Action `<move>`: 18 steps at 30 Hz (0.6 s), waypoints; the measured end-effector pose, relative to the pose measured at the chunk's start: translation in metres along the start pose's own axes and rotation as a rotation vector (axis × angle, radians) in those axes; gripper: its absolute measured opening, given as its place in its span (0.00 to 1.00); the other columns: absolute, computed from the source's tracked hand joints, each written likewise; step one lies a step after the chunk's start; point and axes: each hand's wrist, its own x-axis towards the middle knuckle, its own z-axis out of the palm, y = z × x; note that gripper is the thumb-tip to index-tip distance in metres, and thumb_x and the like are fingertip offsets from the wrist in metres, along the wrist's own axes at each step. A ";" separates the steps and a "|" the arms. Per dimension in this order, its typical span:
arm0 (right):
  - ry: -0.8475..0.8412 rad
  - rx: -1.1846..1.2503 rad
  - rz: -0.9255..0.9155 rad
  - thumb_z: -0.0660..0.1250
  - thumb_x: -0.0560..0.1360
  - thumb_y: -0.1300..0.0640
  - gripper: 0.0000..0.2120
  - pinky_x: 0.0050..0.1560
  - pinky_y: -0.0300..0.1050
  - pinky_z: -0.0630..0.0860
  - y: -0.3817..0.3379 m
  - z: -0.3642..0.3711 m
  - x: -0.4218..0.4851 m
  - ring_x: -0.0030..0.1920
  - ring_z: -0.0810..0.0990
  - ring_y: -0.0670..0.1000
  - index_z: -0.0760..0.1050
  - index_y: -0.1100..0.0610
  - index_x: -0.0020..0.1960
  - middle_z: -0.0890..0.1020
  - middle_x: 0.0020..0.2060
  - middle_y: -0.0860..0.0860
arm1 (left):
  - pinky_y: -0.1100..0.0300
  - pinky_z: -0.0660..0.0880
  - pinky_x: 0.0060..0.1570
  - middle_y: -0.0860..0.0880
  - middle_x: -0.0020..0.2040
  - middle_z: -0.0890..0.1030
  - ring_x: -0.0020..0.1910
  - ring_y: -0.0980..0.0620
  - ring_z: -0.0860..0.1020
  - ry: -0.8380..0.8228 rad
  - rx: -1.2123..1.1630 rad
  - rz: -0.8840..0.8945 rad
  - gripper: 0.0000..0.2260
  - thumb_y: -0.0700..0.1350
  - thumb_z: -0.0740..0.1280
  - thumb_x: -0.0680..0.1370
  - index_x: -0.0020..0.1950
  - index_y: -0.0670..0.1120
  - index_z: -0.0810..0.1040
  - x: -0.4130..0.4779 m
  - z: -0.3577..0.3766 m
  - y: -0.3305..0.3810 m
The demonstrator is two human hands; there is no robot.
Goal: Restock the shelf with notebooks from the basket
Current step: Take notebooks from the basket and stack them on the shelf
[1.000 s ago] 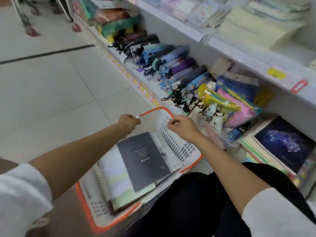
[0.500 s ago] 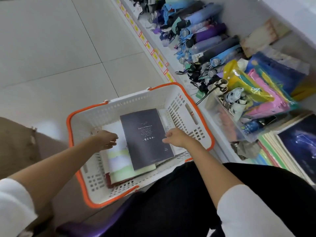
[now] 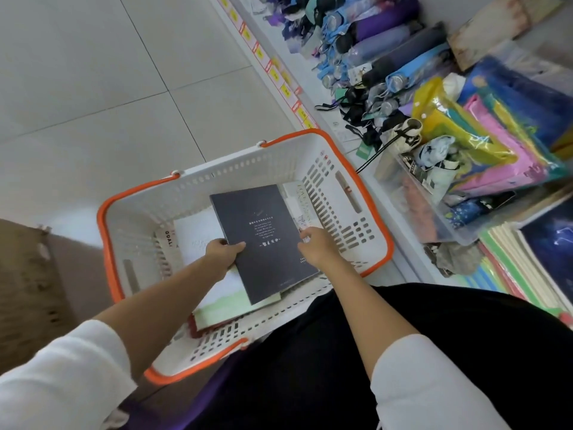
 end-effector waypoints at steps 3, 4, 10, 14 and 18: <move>-0.046 -0.040 0.000 0.62 0.78 0.60 0.18 0.63 0.46 0.70 -0.003 0.005 -0.006 0.66 0.72 0.56 0.72 0.60 0.67 0.72 0.68 0.56 | 0.50 0.78 0.55 0.42 0.57 0.79 0.53 0.41 0.79 0.005 0.153 0.038 0.14 0.38 0.69 0.77 0.61 0.36 0.75 0.005 -0.012 -0.002; -0.060 -0.055 -0.003 0.62 0.77 0.61 0.18 0.64 0.48 0.71 -0.006 0.006 -0.008 0.66 0.72 0.58 0.72 0.62 0.66 0.72 0.68 0.57 | 0.49 0.78 0.56 0.41 0.57 0.79 0.54 0.40 0.79 0.022 0.203 0.036 0.15 0.39 0.69 0.77 0.62 0.36 0.75 0.007 -0.021 -0.004; -0.167 -0.088 -0.040 0.60 0.78 0.64 0.20 0.64 0.50 0.72 -0.013 0.032 -0.021 0.64 0.74 0.56 0.69 0.59 0.69 0.73 0.68 0.56 | 0.50 0.77 0.56 0.39 0.55 0.80 0.54 0.40 0.79 0.186 0.540 -0.020 0.20 0.43 0.75 0.70 0.59 0.38 0.76 0.017 -0.084 -0.037; -0.359 -0.124 -0.039 0.60 0.77 0.66 0.26 0.67 0.49 0.69 -0.012 0.050 -0.030 0.69 0.69 0.57 0.62 0.57 0.74 0.68 0.72 0.55 | 0.49 0.76 0.58 0.41 0.58 0.80 0.55 0.42 0.79 0.184 0.241 -0.042 0.23 0.38 0.77 0.67 0.59 0.34 0.75 0.011 -0.085 -0.044; -0.503 -0.095 0.009 0.61 0.75 0.65 0.27 0.60 0.50 0.74 -0.014 0.055 -0.033 0.62 0.74 0.58 0.64 0.57 0.73 0.74 0.65 0.57 | 0.50 0.75 0.51 0.41 0.57 0.79 0.39 0.46 0.78 0.037 -0.159 -0.194 0.12 0.39 0.73 0.73 0.55 0.39 0.77 -0.004 -0.076 -0.030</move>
